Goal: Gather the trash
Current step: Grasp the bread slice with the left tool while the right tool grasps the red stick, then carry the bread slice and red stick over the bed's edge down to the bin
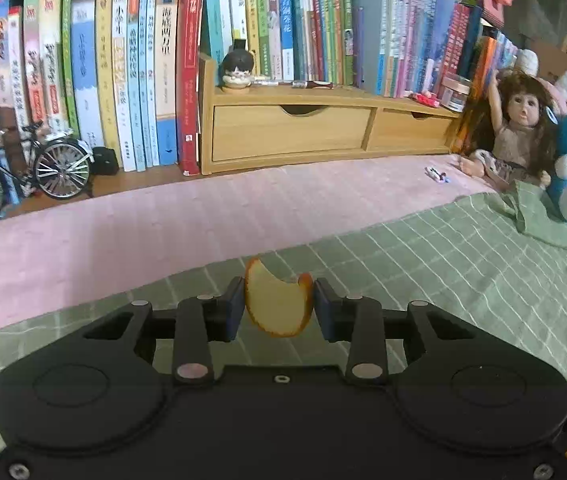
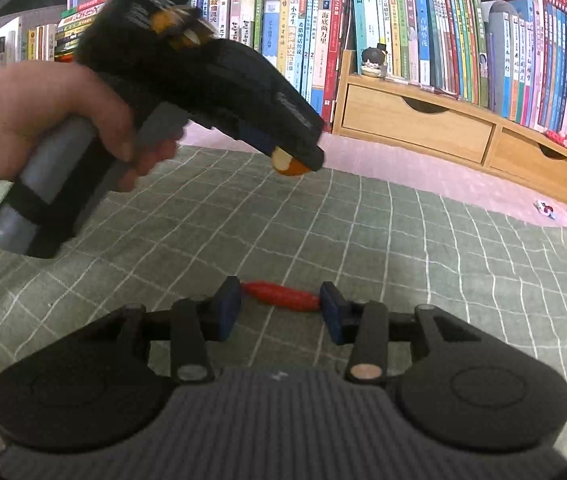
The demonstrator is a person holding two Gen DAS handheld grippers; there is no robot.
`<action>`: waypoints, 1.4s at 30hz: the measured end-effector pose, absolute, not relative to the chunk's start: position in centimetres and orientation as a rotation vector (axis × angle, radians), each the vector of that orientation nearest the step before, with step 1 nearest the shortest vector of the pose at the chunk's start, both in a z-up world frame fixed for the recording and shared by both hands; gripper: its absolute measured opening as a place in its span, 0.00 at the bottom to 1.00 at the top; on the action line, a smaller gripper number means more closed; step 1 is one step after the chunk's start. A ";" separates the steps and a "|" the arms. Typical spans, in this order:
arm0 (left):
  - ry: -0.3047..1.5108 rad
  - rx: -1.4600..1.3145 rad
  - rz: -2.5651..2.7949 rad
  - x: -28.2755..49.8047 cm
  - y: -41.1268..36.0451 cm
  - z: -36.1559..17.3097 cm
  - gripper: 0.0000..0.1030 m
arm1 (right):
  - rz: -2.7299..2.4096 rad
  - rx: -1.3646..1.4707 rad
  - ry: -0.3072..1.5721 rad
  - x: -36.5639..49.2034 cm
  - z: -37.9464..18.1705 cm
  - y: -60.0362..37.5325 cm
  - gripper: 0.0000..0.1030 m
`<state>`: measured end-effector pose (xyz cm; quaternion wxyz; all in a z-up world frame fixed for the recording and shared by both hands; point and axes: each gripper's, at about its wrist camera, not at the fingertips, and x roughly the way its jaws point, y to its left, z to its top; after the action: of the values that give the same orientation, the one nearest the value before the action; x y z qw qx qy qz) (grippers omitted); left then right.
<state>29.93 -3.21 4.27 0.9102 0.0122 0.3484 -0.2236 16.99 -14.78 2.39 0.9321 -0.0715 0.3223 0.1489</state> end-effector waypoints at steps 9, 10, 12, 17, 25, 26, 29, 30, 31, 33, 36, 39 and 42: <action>0.692 0.020 -0.501 23.5 -0.6 6.4 0.34 | 0.329 -0.100 0.645 12.7 4.1 -15.4 0.46; 0.688 0.024 -0.502 22.6 -0.5 6.6 0.34 | 0.335 -0.107 0.644 12.2 4.2 -15.2 0.46; 0.682 0.017 -0.507 20.8 -0.1 6.8 0.35 | 0.347 -0.117 0.642 11.1 4.6 -15.0 0.46; 0.684 -0.018 -0.520 17.4 1.2 7.0 0.36 | 0.350 -0.085 0.632 8.2 5.7 -15.1 0.46; 0.688 -0.045 -0.487 13.5 3.4 6.9 0.36 | 0.354 -0.065 0.597 5.3 7.8 -15.8 0.46; 0.688 -0.045 -0.483 13.2 3.6 6.9 0.36 | 0.357 -0.060 0.598 5.0 7.9 -15.9 0.46; 0.684 -0.058 -0.495 11.6 4.0 7.2 0.36 | 0.355 -0.059 0.602 3.6 7.9 -16.0 0.46; 0.683 -0.064 -0.501 11.3 4.0 7.2 0.36 | 0.350 -0.057 0.604 3.2 7.8 -16.0 0.46; 0.681 -0.067 -0.504 10.9 4.0 7.3 0.36 | 0.345 -0.051 0.607 2.9 7.8 -16.1 0.46; 0.672 -0.066 -0.503 9.8 4.1 7.6 0.36 | 0.344 -0.024 0.614 2.1 7.7 -16.4 0.46; 0.650 -0.059 -0.501 7.8 4.0 8.0 0.36 | 0.354 0.021 0.620 0.9 7.5 -16.7 0.46; 0.641 -0.079 -0.521 5.6 4.0 8.3 0.37 | 0.353 0.019 0.614 -0.5 7.6 -16.8 0.46; 0.626 -0.101 -0.515 3.0 4.2 8.4 0.37 | 0.363 0.024 0.616 -1.8 7.7 -16.8 0.46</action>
<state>2.97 4.19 8.42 0.9177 -0.0491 0.3045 -0.2504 -1.76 -16.83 7.65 0.9366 0.0119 0.3017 0.1779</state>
